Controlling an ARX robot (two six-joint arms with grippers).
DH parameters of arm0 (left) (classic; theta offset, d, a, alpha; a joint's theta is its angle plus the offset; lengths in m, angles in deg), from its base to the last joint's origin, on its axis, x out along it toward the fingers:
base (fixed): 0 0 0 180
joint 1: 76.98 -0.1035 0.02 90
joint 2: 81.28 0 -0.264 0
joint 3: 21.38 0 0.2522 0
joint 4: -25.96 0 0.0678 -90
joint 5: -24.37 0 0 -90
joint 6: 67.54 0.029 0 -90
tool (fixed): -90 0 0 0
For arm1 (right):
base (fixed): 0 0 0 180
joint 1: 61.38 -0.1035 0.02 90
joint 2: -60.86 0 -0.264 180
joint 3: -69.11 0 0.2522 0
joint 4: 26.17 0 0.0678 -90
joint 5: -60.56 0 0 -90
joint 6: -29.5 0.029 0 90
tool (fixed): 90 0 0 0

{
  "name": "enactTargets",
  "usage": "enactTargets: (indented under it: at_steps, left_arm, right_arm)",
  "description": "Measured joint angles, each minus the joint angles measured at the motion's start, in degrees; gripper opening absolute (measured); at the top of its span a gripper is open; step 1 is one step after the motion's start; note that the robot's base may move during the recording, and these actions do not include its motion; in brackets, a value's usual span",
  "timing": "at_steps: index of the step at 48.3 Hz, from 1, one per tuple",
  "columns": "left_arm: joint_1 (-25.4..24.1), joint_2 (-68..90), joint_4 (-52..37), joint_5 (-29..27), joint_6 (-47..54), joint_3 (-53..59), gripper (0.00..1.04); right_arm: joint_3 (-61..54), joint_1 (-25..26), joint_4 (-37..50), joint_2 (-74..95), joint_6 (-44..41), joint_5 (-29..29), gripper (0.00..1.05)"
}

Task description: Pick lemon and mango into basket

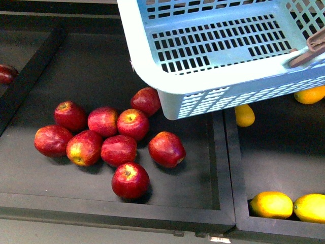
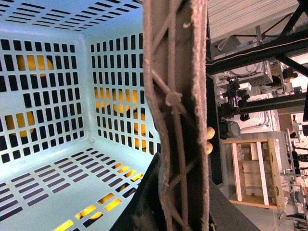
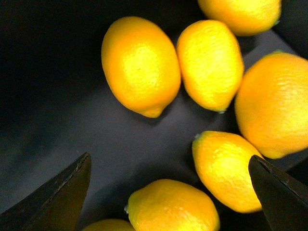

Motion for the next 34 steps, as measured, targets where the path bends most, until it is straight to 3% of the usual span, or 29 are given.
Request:
enactTargets:
  at_steps: [34]
  left_arm:
    - [-0.02, 0.0, 0.0, -0.17, 0.0, 0.0, 0.07]
  right_arm:
    - [24.22, -6.62, -5.53, 19.15, 3.65, -6.97, 0.96]
